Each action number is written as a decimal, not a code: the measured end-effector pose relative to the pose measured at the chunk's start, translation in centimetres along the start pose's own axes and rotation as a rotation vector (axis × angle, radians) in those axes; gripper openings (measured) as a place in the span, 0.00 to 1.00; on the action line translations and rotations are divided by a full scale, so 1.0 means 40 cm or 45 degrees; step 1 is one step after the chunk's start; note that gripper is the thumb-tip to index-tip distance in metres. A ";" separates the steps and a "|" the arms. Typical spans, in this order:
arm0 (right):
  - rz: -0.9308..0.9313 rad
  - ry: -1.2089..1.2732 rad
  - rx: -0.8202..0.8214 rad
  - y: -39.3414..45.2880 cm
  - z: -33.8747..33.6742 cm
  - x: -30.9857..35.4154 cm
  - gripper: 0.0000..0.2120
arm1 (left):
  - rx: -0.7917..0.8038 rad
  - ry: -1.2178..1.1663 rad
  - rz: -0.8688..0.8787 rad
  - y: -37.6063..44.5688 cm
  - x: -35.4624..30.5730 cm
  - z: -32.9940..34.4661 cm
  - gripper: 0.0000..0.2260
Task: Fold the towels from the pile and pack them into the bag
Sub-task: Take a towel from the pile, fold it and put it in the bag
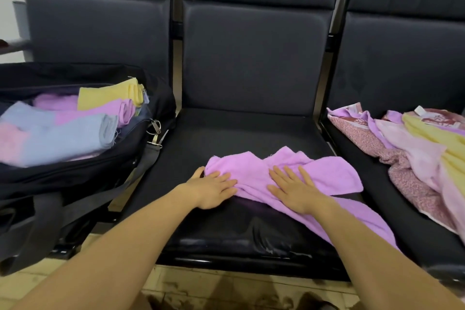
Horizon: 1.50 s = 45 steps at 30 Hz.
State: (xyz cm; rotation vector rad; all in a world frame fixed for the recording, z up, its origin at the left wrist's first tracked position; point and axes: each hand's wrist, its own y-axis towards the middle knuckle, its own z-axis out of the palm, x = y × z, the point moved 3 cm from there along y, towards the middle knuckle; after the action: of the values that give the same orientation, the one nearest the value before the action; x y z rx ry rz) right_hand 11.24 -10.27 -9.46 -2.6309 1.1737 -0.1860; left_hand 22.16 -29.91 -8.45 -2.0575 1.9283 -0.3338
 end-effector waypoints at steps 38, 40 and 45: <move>0.067 1.056 -1.518 0.005 -0.279 0.074 0.06 | -1.467 -1.026 -0.355 -0.065 0.165 -0.231 0.06; 0.010 0.798 -1.576 0.000 -0.289 0.078 0.07 | -1.409 -1.094 -0.362 -0.065 0.178 -0.220 0.06; -0.291 0.001 -1.502 0.005 -0.251 0.148 0.07 | -1.277 -0.772 -0.358 -0.068 0.163 -0.218 0.06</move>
State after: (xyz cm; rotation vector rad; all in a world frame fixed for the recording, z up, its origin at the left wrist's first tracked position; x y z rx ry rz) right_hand 12.85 -16.60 0.19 -3.7333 1.1762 0.6817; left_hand 21.94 -36.79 0.41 -2.5213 1.5139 1.3051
